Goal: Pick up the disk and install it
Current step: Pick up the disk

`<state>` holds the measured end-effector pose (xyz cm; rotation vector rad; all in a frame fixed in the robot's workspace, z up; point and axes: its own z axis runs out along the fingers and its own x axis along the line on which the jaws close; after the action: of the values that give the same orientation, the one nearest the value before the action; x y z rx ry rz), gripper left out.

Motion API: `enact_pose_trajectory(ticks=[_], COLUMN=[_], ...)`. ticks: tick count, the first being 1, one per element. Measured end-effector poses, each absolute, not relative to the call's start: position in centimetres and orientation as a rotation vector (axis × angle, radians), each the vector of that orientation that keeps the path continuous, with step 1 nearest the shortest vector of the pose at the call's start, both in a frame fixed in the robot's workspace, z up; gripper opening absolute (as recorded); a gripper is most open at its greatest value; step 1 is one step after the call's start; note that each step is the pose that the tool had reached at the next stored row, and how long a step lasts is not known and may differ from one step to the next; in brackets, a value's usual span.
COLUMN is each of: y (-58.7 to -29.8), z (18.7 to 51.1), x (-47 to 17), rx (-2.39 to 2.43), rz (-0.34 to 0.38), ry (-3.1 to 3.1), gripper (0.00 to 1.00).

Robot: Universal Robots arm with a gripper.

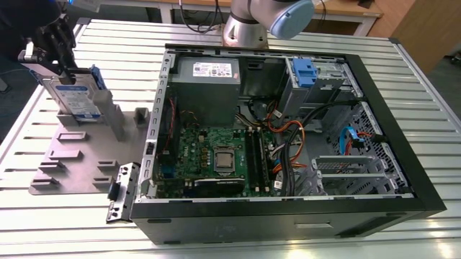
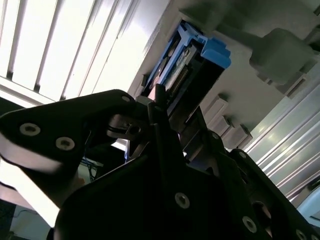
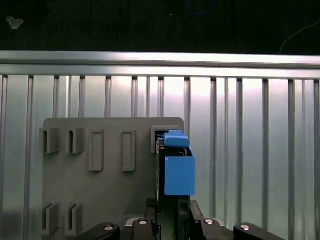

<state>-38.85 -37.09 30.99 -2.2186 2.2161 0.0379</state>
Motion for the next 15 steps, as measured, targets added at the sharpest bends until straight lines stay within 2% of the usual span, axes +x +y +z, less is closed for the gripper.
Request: enact_pose_trajectory(ticks=[15], y=[-37.73], z=[30.02], x=[-38.85], rx=[-2.206], rz=[0.053], ry=[2.215], gripper=[0.35])
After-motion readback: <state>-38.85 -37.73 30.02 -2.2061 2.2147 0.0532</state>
